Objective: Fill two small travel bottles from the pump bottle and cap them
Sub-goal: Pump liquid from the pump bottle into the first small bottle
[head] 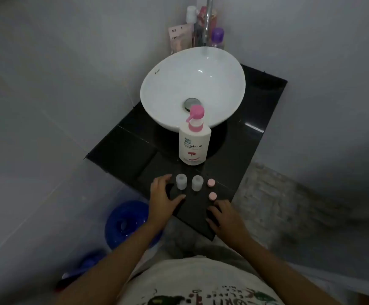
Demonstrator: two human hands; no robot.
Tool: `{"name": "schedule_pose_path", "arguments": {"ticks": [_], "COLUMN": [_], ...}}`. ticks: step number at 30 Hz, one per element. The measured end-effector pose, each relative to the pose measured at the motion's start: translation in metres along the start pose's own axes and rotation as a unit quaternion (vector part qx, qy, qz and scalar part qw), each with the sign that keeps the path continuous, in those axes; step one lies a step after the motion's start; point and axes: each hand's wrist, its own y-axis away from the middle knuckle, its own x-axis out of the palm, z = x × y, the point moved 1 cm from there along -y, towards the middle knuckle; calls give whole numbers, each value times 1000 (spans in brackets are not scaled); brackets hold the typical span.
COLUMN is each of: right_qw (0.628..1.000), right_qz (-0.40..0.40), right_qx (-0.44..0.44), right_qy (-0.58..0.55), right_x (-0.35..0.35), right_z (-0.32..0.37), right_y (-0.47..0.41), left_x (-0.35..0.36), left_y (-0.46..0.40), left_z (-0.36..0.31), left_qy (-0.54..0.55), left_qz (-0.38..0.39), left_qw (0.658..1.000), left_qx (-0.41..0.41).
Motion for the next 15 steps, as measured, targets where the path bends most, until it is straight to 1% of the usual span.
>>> {"name": "schedule_pose_path", "arguments": {"ticks": [3,4,6,9,13,15], "right_qw": [1000,1000,1000,1000,1000,1000], "right_qz": [-1,1,1,-12,6,-8], "right_qx": [8,12,15,16,11,-8], "right_qy": [2,10,12,15,0,-21], "right_x": [1,-1,1,1,-4,-16], "right_z": [0,1,0,0,1,6], "right_y": [0,-1,0,0,-1,-3], "left_x": [2,2,4,2,-5,-13], "left_y": [-13,-16,-18,-20,-22,-23], "left_z": [-8,-12,-11,-11,-19,-27], "left_qy": [0,-3,-10,10,55,88], "left_qz": [34,39,38,45,33,16], "left_qw": [999,999,999,999,997,994], "left_qx": [-13,-22,-14,-29,-52,-57]}}
